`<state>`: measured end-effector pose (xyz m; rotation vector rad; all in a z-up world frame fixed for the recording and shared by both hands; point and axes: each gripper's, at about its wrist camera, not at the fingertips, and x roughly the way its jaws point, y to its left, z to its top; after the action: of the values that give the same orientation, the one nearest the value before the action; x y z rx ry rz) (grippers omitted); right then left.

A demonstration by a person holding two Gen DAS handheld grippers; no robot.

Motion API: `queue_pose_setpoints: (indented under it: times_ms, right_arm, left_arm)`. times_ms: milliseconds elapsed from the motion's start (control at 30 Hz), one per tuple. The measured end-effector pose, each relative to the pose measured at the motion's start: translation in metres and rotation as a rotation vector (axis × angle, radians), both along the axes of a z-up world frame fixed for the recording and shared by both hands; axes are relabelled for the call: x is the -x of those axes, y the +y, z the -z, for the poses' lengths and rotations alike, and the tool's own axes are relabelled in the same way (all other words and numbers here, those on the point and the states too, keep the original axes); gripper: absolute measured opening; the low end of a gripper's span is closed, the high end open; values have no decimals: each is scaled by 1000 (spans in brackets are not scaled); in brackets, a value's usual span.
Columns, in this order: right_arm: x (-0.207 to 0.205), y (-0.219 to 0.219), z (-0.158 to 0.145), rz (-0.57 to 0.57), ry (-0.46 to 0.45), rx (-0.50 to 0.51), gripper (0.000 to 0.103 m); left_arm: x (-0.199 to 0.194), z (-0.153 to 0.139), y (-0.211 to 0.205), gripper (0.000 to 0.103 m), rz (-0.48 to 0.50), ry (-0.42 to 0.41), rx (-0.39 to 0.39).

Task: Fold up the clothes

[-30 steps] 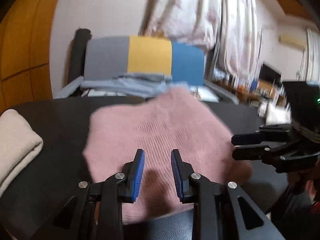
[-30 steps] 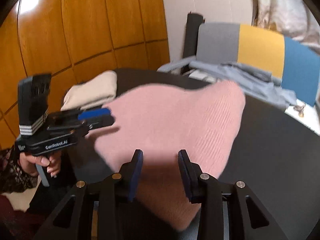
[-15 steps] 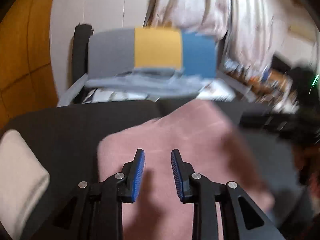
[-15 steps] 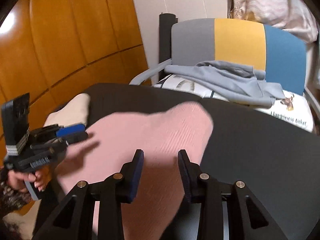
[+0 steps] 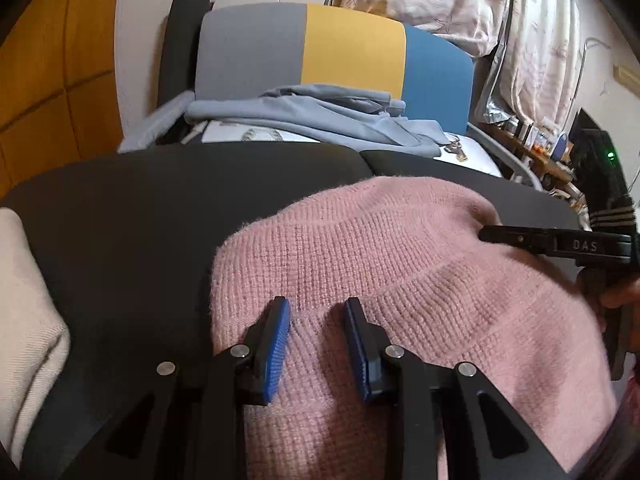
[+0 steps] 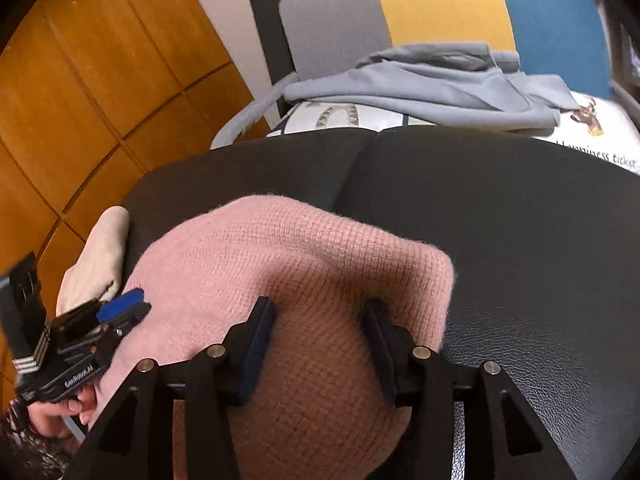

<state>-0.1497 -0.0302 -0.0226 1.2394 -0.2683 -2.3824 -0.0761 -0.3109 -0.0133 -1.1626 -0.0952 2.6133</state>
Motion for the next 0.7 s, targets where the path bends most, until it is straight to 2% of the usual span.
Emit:
queue_pose_setpoints:
  times_ms: [67, 100, 167, 233, 300, 367, 400, 467, 500, 567, 633, 700]
  right_arm:
    - [-9, 6, -10, 34, -3, 16, 50]
    - [-19, 7, -19, 49, 24, 18, 50]
    - [-50, 7, -40, 54, 115, 18, 50]
    - [-78, -2, -53, -14, 192, 25, 50]
    - [-100, -17, -56, -90, 211, -16, 48]
    - [-115, -28, -47, -126, 208, -106, 47]
    - [-122, -33, -41, -140, 205, -155, 47]
    - [-134, -41, -27, -158, 201, -259, 47]
    - [-139, -41, -22, -154, 208, -277, 50]
    - [-148, -37, -15, -139, 229, -271, 52]
    - [-150, -34, -18, -132, 217, -263, 56]
    - [-156, -29, -27, -136, 201, -224, 58]
  left_arm:
    - [-6, -8, -10, 29, -13, -25, -35]
    - [-16, -14, -15, 28, -21, -8, -56]
    - [-42, -27, -24, 26, -36, 68, -105]
    - [-66, -36, -28, 28, -33, 128, -127]
    - [-83, -25, -10, 28, 26, 115, 14]
    - [-95, -10, 3, 28, 47, 104, 154]
    - [-101, -5, 3, 28, 43, 104, 172]
    - [-111, 3, -6, 30, 16, 110, 131]
    - [-117, 8, -10, 32, 2, 113, 111]
    - [-120, 7, -18, 32, 2, 102, 70]
    - [-119, -2, -31, 32, 15, 71, -5]
    - [-117, -12, -51, 32, -23, 57, -110]
